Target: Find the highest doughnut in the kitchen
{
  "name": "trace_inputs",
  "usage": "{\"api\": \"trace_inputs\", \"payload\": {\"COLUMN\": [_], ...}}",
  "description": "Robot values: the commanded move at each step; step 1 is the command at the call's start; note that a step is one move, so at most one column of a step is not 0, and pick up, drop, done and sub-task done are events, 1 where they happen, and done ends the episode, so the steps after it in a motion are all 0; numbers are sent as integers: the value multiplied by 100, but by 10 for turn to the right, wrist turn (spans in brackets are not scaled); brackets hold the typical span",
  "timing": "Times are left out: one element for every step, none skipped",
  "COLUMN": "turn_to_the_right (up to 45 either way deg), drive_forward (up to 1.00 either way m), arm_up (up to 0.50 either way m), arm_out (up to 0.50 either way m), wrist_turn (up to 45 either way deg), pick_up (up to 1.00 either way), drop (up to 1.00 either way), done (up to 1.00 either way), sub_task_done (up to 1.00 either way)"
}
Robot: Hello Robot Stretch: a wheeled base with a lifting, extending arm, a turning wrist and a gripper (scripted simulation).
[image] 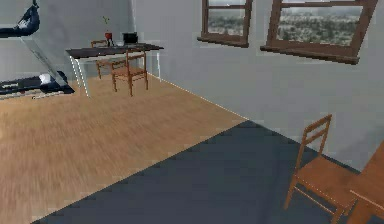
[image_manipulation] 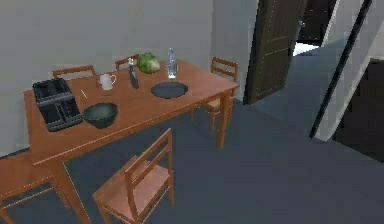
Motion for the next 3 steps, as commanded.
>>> {"api": "trace_inputs", "payload": {"turn_to_the_right": [60, 0, 60], "drive_forward": [0, 100, 0], "arm_up": [0, 0, 0], "arm_out": [0, 0, 0], "wrist_turn": [0, 0, 0], "pick_up": [0, 0, 0], "drop": [0, 0, 0], "done": [0, 0, 0], "sub_task_done": [0, 0, 0]}}
